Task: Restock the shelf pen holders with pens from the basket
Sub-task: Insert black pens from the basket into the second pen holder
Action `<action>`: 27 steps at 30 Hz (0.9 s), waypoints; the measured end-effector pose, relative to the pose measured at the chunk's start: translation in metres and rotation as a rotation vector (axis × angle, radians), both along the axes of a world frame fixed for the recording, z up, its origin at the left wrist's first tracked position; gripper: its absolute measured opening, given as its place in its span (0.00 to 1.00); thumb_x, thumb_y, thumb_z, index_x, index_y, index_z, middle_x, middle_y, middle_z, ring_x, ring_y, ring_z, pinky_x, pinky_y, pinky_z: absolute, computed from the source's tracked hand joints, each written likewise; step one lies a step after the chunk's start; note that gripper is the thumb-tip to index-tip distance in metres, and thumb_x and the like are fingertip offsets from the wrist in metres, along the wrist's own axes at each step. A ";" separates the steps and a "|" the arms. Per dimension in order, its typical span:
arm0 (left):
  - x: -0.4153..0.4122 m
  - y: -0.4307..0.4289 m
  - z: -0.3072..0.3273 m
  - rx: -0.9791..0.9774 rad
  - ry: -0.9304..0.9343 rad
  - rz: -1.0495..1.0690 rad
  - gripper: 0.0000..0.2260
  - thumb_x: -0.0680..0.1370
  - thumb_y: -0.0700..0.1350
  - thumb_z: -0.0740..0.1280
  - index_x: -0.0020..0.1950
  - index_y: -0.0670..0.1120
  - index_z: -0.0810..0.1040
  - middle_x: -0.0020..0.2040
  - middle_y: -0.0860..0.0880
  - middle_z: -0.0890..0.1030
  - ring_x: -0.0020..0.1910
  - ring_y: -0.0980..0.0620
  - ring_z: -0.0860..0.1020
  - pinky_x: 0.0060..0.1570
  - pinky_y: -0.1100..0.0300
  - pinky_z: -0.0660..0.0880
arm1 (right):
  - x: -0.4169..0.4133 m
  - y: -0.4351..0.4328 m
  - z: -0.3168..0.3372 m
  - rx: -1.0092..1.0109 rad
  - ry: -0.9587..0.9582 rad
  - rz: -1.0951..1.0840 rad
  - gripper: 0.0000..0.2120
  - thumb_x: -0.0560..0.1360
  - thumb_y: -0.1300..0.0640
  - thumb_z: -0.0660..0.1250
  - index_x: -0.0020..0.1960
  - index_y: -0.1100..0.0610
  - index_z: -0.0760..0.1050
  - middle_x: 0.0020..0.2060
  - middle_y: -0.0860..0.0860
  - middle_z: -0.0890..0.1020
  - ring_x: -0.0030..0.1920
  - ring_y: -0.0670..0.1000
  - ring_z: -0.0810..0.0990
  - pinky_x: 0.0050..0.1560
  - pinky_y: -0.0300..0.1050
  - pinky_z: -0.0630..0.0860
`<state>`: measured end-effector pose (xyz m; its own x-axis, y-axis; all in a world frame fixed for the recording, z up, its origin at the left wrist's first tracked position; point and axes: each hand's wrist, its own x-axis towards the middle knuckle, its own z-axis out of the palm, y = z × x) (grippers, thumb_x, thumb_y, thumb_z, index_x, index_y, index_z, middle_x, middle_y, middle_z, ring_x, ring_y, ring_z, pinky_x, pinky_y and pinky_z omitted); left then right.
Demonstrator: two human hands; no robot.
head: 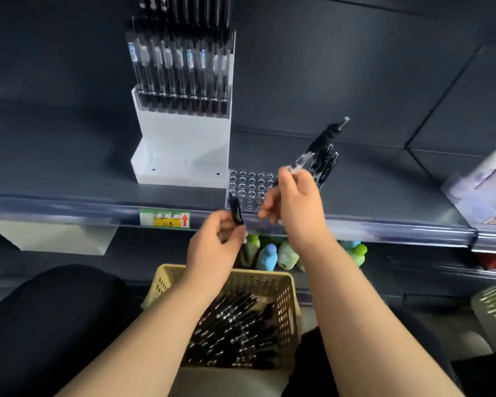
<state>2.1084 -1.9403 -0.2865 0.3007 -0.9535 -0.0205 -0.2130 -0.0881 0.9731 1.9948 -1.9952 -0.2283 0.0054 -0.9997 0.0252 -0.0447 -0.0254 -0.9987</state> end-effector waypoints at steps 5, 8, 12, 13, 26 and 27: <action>-0.008 -0.038 0.043 -0.131 -0.020 -0.017 0.08 0.75 0.45 0.69 0.50 0.56 0.75 0.47 0.58 0.81 0.46 0.63 0.79 0.52 0.58 0.78 | -0.029 -0.047 0.031 -0.205 0.361 -0.074 0.16 0.79 0.49 0.59 0.44 0.61 0.72 0.25 0.47 0.74 0.27 0.50 0.71 0.32 0.42 0.69; -0.016 -0.054 0.058 -0.189 -0.008 -0.011 0.07 0.75 0.45 0.69 0.50 0.55 0.76 0.46 0.57 0.82 0.45 0.61 0.80 0.52 0.57 0.79 | -0.044 -0.064 0.034 -0.288 0.530 -0.153 0.14 0.77 0.50 0.62 0.38 0.59 0.72 0.31 0.53 0.77 0.34 0.52 0.75 0.37 0.45 0.70; -0.025 -0.070 0.066 -0.220 -0.026 -0.020 0.07 0.75 0.45 0.69 0.51 0.53 0.77 0.45 0.56 0.82 0.45 0.58 0.81 0.51 0.53 0.79 | -0.051 -0.075 0.045 -0.352 0.374 -0.181 0.09 0.74 0.58 0.65 0.40 0.47 0.67 0.35 0.47 0.80 0.31 0.46 0.79 0.36 0.40 0.73; -0.027 -0.073 0.066 -0.220 -0.032 -0.022 0.07 0.75 0.45 0.69 0.51 0.53 0.77 0.45 0.56 0.82 0.45 0.57 0.81 0.51 0.53 0.79 | -0.053 -0.077 0.050 -0.373 0.291 -0.174 0.12 0.73 0.61 0.65 0.42 0.46 0.65 0.36 0.47 0.81 0.29 0.46 0.80 0.34 0.39 0.74; -0.053 -0.102 0.070 -0.259 -0.067 -0.025 0.07 0.75 0.44 0.69 0.51 0.53 0.77 0.44 0.56 0.82 0.44 0.58 0.81 0.50 0.56 0.78 | -0.083 -0.104 0.055 -0.448 0.306 -0.220 0.13 0.74 0.58 0.67 0.45 0.44 0.65 0.35 0.41 0.76 0.33 0.36 0.74 0.38 0.29 0.70; -0.053 -0.104 0.070 -0.259 -0.072 -0.026 0.07 0.75 0.44 0.69 0.51 0.53 0.77 0.44 0.56 0.82 0.44 0.58 0.81 0.50 0.56 0.78 | -0.082 -0.105 0.053 -0.438 0.297 -0.221 0.13 0.74 0.59 0.67 0.45 0.44 0.64 0.36 0.41 0.76 0.32 0.36 0.74 0.38 0.29 0.70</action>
